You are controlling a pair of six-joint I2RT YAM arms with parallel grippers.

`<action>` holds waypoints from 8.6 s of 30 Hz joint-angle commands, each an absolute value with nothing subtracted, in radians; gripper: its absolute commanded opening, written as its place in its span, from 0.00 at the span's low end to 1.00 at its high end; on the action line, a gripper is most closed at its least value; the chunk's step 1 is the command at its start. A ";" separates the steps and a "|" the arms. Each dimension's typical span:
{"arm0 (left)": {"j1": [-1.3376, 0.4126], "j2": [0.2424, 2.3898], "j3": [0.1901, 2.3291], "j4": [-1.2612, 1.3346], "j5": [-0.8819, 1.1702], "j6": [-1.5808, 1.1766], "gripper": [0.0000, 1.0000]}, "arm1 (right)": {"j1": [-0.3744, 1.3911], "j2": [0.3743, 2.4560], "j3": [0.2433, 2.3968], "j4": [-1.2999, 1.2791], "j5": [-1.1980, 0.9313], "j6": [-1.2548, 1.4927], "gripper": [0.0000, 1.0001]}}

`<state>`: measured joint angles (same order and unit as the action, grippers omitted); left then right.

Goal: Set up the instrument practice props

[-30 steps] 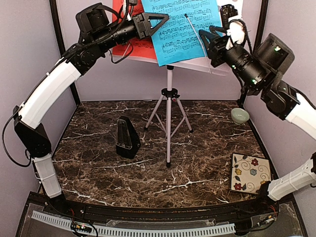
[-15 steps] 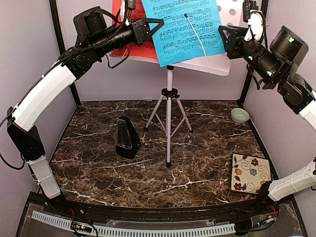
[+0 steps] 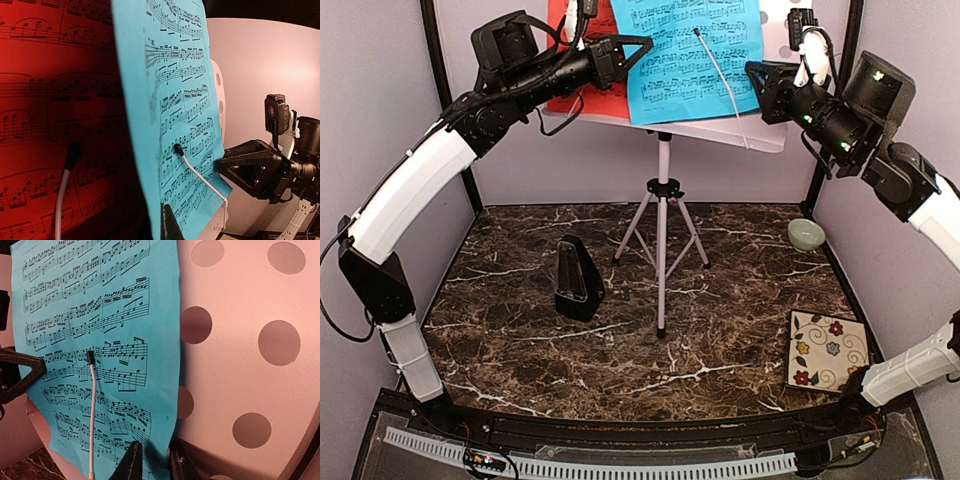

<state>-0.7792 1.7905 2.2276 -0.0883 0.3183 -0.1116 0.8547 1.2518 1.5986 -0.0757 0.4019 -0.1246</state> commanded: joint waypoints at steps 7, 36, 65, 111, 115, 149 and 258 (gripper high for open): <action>-0.783 1.808 2.276 -0.086 0.340 -0.087 0.00 | 0.846 1.223 1.597 0.004 0.279 -0.101 0.00; -0.782 1.801 2.277 -0.087 0.336 -0.103 0.21 | 0.845 1.002 1.226 0.187 0.494 -0.068 0.00; -0.762 1.344 1.834 -0.368 0.045 -0.088 0.91 | 0.845 0.876 1.298 -0.106 0.476 0.022 0.98; -0.251 0.951 0.753 -0.292 0.412 -0.325 0.99 | 0.424 0.921 0.681 -0.213 -0.121 0.477 1.00; -0.374 0.936 0.709 -0.175 0.347 -0.335 0.99 | 0.425 0.956 0.674 -0.144 -0.185 0.500 1.00; -0.598 1.382 0.815 0.145 0.032 -0.221 0.84 | 0.649 1.170 0.694 0.067 -0.128 0.552 1.00; -0.908 1.033 0.188 0.559 0.018 -0.449 0.45 | 1.230 1.496 1.103 -0.124 0.411 0.616 1.00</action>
